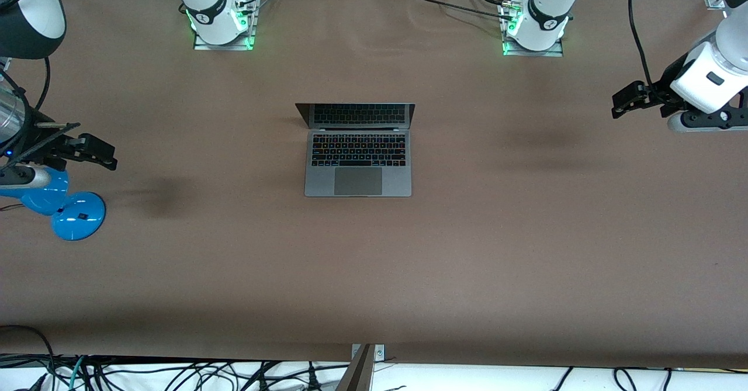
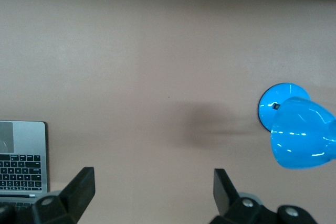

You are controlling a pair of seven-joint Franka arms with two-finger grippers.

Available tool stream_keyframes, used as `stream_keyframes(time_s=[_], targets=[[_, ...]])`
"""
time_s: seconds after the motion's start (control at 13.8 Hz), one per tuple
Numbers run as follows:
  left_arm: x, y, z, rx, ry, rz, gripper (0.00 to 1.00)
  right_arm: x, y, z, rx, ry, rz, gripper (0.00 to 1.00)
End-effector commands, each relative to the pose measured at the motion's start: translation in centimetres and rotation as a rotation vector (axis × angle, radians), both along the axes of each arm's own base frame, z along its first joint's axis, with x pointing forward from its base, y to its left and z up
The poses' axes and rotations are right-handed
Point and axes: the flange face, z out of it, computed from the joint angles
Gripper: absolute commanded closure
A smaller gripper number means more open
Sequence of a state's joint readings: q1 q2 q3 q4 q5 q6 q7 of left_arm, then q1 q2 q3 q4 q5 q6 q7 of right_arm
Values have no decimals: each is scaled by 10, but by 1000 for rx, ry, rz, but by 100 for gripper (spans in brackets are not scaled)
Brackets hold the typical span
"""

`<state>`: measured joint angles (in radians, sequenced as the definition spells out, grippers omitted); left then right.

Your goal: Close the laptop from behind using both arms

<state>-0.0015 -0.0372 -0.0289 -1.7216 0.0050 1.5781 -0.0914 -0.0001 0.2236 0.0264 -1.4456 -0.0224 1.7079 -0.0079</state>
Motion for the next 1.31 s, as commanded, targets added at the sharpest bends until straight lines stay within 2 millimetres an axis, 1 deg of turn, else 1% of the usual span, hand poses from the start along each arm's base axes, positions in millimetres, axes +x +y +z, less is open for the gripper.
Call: stream_keyframes(time_s=[0.0, 0.07, 0.15, 0.22, 0.51, 0.87, 0.95, 1.02, 1.24], targets=[[6, 7, 9, 13, 16, -19, 0, -7, -2, 5, 19, 4, -7, 0], [3, 14, 14, 6, 10, -5, 0, -7, -3, 6, 17, 2, -4, 0], [3, 16, 13, 1, 15, 0, 0, -7, -3, 6, 13, 1, 3, 0], [3, 13, 11, 1, 18, -4, 0, -7, -3, 6, 16, 1, 4, 0], [5, 13, 11, -1, 12, -4, 0, -6, -5, 4, 6, 4, 5, 0], [12, 9, -1, -2, 29, -10, 0, -4, 0, 7, 3, -2, 7, 0], [13, 9, -3, -2, 32, -10, 0, -4, -2, 12, 6, -12, 5, 0], [13, 9, -3, -2, 30, -12, 0, -4, -2, 11, 3, -10, 4, 0], [18, 6, -12, 3, 49, -15, 0, -4, -2, 12, 1, -12, 4, 0]])
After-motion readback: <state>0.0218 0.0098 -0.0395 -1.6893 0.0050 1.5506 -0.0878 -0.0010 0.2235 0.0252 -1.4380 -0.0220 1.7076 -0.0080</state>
